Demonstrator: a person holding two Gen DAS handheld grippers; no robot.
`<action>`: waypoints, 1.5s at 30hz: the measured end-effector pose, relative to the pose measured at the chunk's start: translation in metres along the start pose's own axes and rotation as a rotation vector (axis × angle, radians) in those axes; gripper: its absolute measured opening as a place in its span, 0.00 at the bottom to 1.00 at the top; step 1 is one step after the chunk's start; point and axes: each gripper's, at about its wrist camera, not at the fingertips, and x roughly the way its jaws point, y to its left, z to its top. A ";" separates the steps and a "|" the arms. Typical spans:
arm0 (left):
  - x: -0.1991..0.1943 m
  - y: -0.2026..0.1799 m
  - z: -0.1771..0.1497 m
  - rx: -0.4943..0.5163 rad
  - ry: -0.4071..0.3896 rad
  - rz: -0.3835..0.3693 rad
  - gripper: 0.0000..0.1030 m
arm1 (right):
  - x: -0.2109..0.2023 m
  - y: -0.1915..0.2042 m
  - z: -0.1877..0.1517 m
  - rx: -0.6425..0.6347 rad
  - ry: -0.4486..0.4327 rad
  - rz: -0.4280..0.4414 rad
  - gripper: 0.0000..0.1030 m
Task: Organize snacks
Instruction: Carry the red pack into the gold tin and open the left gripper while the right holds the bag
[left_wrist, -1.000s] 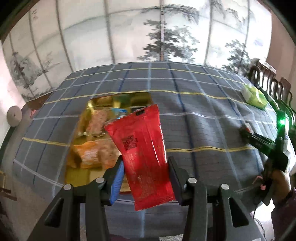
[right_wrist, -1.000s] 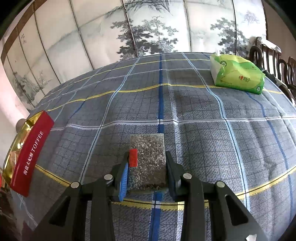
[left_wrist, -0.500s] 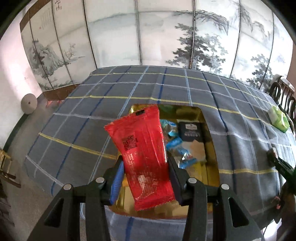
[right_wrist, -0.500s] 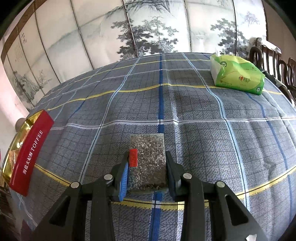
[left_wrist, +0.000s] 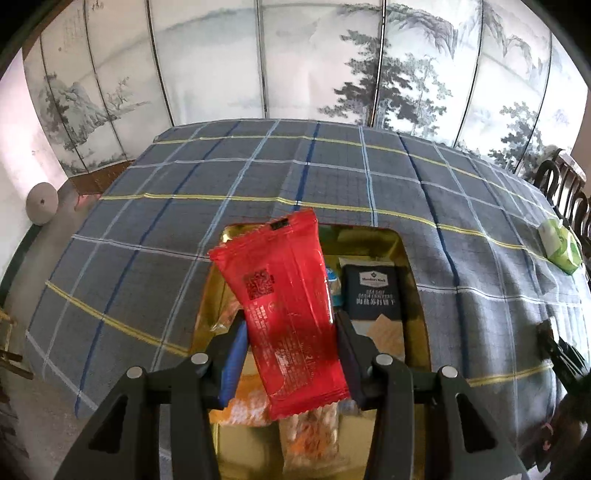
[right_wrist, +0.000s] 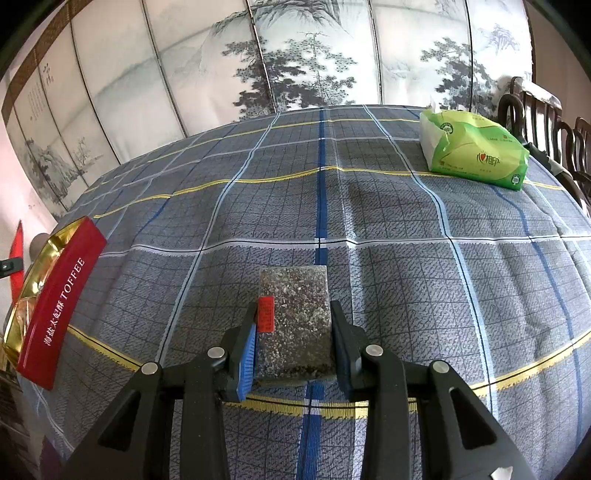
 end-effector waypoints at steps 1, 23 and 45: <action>0.003 -0.001 0.001 0.000 0.005 0.000 0.45 | 0.000 0.000 0.000 0.000 0.000 0.000 0.32; 0.033 -0.028 0.007 0.059 0.035 0.039 0.45 | 0.000 0.000 0.000 -0.001 0.000 0.000 0.32; 0.016 -0.035 -0.001 0.107 -0.017 0.149 0.45 | -0.001 0.000 -0.001 -0.002 0.001 -0.001 0.32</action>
